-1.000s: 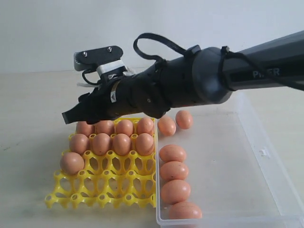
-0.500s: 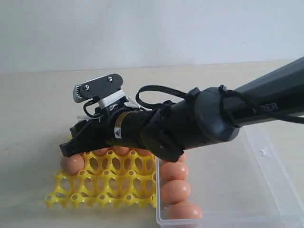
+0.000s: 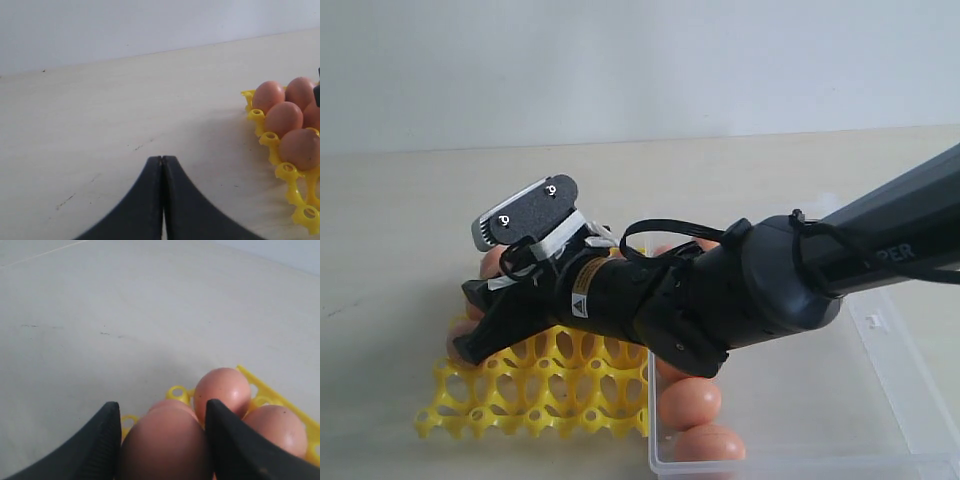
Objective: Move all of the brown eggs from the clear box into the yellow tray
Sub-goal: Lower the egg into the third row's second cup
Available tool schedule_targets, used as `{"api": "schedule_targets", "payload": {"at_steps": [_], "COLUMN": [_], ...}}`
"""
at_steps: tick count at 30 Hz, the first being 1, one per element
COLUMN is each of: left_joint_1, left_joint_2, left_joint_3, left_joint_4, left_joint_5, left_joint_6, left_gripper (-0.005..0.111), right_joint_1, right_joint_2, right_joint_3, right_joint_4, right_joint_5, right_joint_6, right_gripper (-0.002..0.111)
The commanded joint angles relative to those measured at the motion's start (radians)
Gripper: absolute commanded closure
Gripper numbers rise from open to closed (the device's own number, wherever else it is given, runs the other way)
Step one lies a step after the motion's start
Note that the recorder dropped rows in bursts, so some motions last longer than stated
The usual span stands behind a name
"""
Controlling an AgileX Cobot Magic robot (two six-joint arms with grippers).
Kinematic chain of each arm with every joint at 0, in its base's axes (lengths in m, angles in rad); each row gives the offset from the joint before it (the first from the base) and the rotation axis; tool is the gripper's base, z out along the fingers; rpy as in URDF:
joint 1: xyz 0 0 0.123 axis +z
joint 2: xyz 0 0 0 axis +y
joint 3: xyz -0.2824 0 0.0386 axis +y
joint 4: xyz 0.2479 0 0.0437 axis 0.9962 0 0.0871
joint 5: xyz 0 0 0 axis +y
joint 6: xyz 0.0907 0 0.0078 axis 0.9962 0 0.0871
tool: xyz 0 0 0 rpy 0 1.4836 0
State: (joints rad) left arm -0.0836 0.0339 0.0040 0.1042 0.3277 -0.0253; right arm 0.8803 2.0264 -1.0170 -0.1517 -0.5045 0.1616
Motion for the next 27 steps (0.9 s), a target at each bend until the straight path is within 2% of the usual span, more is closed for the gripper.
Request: {"api": "schedule_targets", "payload": {"at_steps": [1, 27], "left_joint_1": [-0.007, -0.007], "left_joint_2": [0.002, 0.002], "left_joint_3": [-0.004, -0.004], "left_joint_4": [-0.002, -0.002], "left_joint_5": [-0.012, -0.012], "left_joint_6": [-0.004, -0.004], "left_gripper": [0.107, 0.107], "right_joint_1": [0.002, 0.002], "right_joint_2": [0.01, 0.045], "right_joint_3": [0.005, 0.004], "right_joint_4": [-0.013, -0.077], "right_joint_5": [-0.05, -0.134], "right_joint_6": [-0.013, -0.102], "right_gripper": [0.108, 0.108]}}
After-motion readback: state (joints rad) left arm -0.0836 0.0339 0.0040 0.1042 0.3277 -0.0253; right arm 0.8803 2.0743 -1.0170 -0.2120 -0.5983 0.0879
